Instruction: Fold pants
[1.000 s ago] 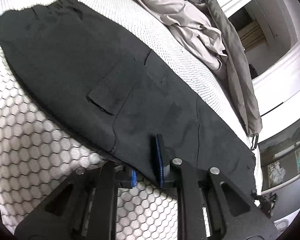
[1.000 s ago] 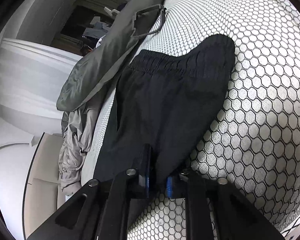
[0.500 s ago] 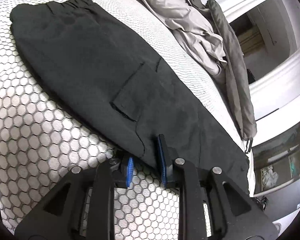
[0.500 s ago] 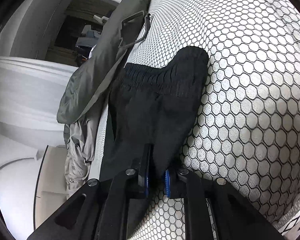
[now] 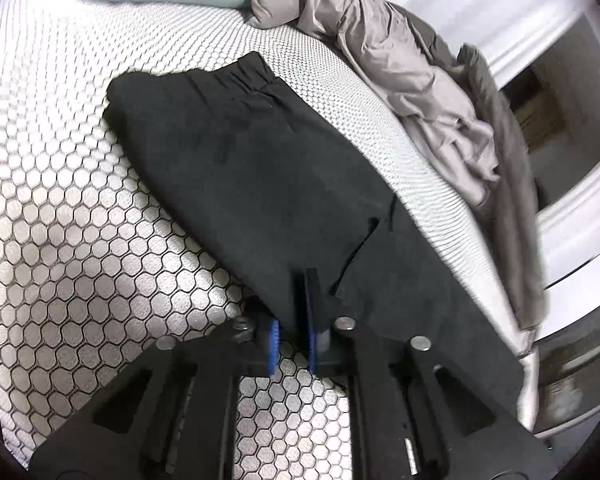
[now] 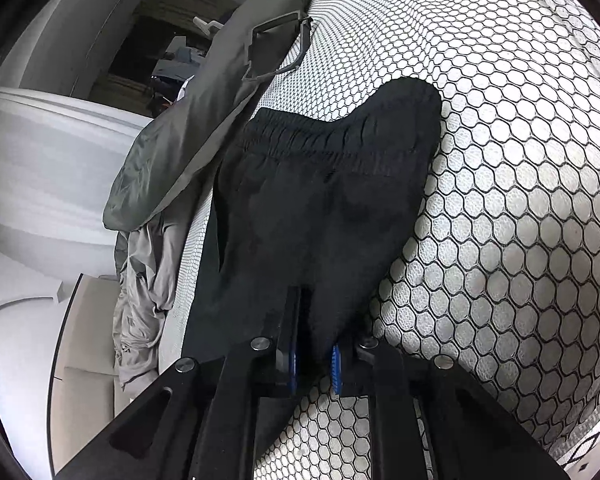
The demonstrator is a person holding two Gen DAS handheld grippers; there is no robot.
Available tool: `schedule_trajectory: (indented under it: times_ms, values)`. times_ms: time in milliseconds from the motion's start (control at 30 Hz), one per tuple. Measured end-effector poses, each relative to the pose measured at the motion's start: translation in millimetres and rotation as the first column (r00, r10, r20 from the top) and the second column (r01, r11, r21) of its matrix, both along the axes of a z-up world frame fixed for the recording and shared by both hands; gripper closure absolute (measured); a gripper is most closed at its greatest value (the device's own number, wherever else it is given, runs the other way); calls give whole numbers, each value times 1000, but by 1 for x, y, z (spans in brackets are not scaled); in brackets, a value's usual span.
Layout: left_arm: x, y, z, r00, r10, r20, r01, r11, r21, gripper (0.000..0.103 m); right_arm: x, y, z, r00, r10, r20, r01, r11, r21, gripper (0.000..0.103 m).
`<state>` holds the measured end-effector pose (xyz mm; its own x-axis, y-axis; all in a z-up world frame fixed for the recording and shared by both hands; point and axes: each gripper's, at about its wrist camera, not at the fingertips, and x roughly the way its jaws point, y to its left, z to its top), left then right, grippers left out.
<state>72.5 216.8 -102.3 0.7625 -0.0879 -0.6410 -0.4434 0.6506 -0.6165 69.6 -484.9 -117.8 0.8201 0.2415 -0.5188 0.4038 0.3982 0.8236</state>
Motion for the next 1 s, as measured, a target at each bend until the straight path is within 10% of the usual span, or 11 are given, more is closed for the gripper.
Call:
schedule_trajectory:
  times_ms: [133, 267, 867, 1000]
  values:
    - [-5, 0, 12, 1000, -25, 8, 24, 996, 83, 98, 0, -1, 0, 1000, 0, 4, 0, 1000, 11, 91]
    - [-2, 24, -9, 999, 18, -45, -19, 999, -34, 94, 0, -1, 0, 1000, 5, 0, -5, 1000, 3, 91]
    - [-16, 79, 3, 987, 156, -40, -154, 987, 35, 94, -17, -23, -5, 1000, -15, 23, 12, 994, 110, 91]
    - [-16, 82, -1, 986, 157, -60, -155, 988, 27, 95, -32, -41, 3, 995, -95, 21, 95, 995, 9, 89]
